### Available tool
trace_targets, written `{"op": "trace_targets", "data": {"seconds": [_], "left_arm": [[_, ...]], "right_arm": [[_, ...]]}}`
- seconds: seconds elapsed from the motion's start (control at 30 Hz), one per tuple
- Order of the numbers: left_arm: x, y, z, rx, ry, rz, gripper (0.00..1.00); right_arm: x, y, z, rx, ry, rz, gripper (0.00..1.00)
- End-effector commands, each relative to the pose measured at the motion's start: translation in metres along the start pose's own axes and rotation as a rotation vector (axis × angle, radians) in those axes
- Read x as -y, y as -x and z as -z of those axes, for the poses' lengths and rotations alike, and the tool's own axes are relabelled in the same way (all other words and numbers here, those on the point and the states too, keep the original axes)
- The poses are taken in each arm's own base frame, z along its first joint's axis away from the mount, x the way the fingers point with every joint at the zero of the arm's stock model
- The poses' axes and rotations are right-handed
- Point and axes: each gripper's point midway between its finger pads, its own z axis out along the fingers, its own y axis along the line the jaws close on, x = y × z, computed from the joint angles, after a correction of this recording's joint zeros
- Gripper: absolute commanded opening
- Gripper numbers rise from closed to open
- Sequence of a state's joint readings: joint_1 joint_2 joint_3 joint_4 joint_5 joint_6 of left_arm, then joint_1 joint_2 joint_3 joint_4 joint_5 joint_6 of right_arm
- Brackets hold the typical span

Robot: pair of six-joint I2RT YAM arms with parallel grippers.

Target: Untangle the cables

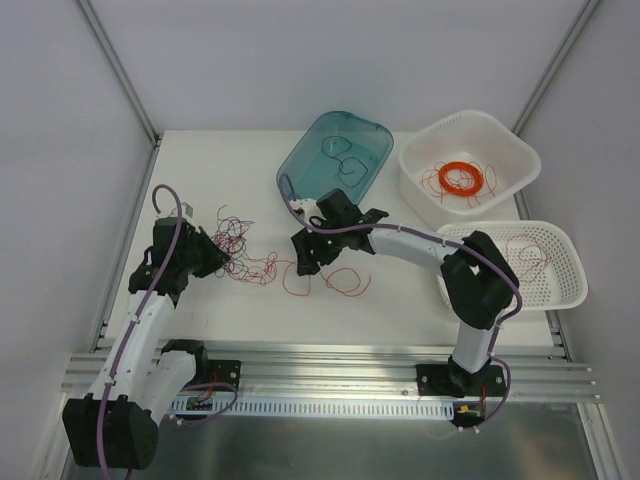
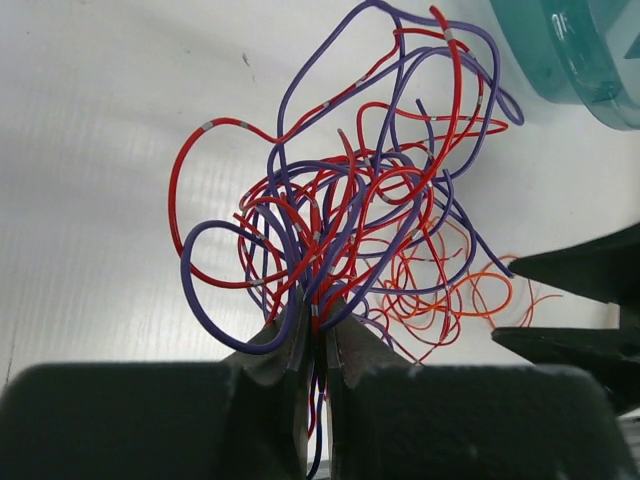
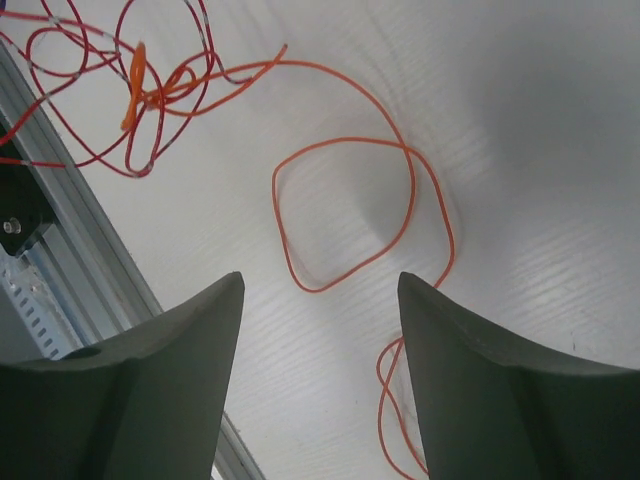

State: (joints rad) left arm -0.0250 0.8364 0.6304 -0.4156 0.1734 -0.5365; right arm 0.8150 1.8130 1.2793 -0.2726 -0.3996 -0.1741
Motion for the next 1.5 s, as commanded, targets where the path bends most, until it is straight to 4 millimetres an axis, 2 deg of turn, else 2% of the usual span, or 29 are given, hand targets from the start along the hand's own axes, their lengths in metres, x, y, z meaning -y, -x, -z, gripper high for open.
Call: {"op": "trace_targets", "data": {"seconds": [0.0, 0.07, 0.17, 0.2, 0.33, 0.47, 0.7, 1.0, 1.1, 1.2, 1.3, 1.33, 1.4, 1.47], "left_arm": [[0.027, 0.013, 0.020, 0.015, -0.092, 0.005, 0.00], [0.032, 0.018, 0.027, 0.023, -0.103, 0.004, 0.00], [0.041, 0.024, 0.038, 0.040, -0.130, -0.003, 0.00], [0.044, 0.027, 0.042, 0.048, -0.139, -0.006, 0.00], [0.056, 0.037, 0.058, 0.080, -0.172, -0.018, 0.00], [0.065, 0.042, 0.069, 0.089, -0.198, -0.025, 0.00], [0.069, 0.043, 0.075, 0.090, -0.210, -0.004, 0.00], [0.079, 0.051, 0.081, 0.101, -0.230, 0.010, 0.00], [0.081, 0.054, 0.085, 0.117, -0.229, 0.007, 0.00], [0.080, 0.057, 0.085, 0.129, -0.217, 0.011, 0.00], [0.077, 0.061, 0.085, 0.149, -0.197, 0.015, 0.00], [0.076, 0.062, 0.085, 0.155, -0.189, 0.015, 0.00], [0.068, 0.067, 0.083, 0.182, -0.147, 0.015, 0.00], [0.063, 0.072, 0.082, 0.207, -0.115, 0.013, 0.00]], "right_arm": [[-0.023, 0.052, 0.000, 0.161, 0.118, 0.118, 0.68], [-0.022, 0.053, -0.004, 0.164, 0.127, 0.134, 0.78], [-0.017, 0.052, -0.008, 0.170, 0.152, 0.177, 0.89], [-0.016, 0.054, -0.009, 0.186, 0.162, 0.189, 0.90], [-0.014, 0.057, -0.015, 0.210, 0.208, 0.256, 0.90], [-0.017, 0.069, -0.017, 0.225, 0.246, 0.302, 0.90], [-0.042, 0.083, -0.023, 0.265, 0.421, 0.296, 0.85], [-0.059, 0.081, -0.042, 0.256, 0.528, 0.297, 0.81], [-0.062, 0.078, -0.046, 0.255, 0.565, 0.276, 0.77], [-0.067, 0.076, -0.044, 0.254, 0.611, 0.257, 0.70], [-0.071, 0.073, -0.039, 0.249, 0.641, 0.245, 0.53], [-0.072, 0.071, -0.038, 0.243, 0.646, 0.241, 0.42], [-0.071, 0.065, -0.034, 0.232, 0.652, 0.231, 0.31], [-0.066, 0.058, -0.026, 0.222, 0.642, 0.217, 0.01]]}}
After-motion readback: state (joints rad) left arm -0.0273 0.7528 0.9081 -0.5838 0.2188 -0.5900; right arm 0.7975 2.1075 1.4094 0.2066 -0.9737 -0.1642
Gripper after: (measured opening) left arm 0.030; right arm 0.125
